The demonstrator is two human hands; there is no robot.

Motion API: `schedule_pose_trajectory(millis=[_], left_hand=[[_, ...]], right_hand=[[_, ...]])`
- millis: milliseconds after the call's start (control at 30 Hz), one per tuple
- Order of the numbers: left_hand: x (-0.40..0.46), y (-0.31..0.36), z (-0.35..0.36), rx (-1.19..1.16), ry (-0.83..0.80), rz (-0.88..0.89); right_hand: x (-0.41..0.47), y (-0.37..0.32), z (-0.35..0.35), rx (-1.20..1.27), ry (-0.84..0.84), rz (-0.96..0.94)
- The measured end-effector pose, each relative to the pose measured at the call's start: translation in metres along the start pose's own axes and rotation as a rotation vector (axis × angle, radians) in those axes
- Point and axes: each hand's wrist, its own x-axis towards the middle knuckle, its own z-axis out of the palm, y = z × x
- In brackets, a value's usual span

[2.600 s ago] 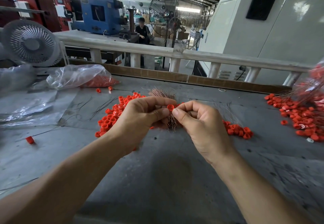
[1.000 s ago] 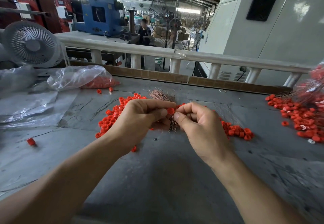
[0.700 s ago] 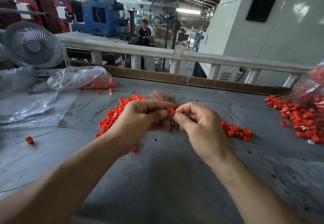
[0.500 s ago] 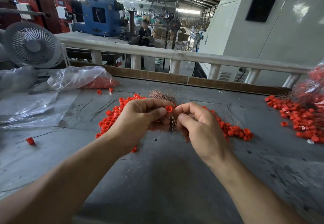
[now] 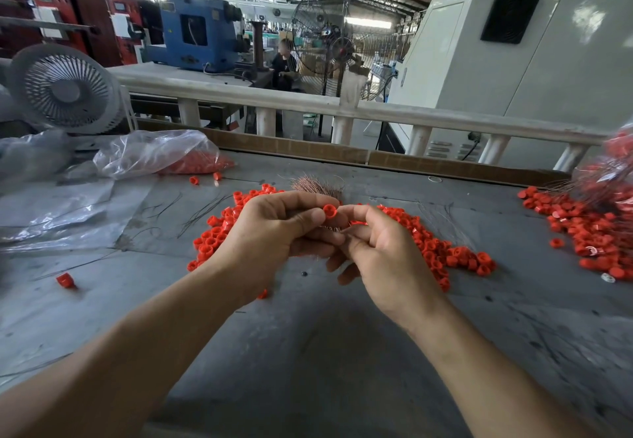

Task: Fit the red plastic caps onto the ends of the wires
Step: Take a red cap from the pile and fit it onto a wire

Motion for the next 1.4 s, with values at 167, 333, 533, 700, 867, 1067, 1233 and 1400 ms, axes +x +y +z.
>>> schedule_pose_trajectory(millis=[167,333,533,700,867,1067,1233,1400], left_hand=[[0.001,0.000,-0.001,-0.057,-0.012,0.000],[0.001,0.000,-0.003,-0.023,0.033,-0.004],[0.001,0.000,-0.003,-0.020,0.046,-0.009],[0.001,-0.001,-0.003,-0.005,0.057,-0.021],[0.000,0.000,-0.001,0.029,0.062,-0.022],[-0.003,0.003,0.003,0.046,0.062,-0.034],[-0.004,0.003,0.004,0.057,0.053,-0.041],[-0.004,0.003,0.003,0.061,0.049,-0.044]], right_hand=[[0.001,0.001,-0.006,-0.127,-0.013,-0.010],[0.010,0.006,-0.031,-0.581,0.323,-0.042],[0.014,0.010,-0.072,-0.913,0.434,0.265],[0.015,0.015,-0.071,-0.834,0.377,0.234],[0.017,0.020,-0.059,-0.870,0.264,0.169],[0.018,0.022,-0.053,-0.982,0.197,0.141],[0.019,0.021,-0.049,-1.026,0.223,0.073],[0.021,0.021,-0.048,-1.008,0.272,0.010]])
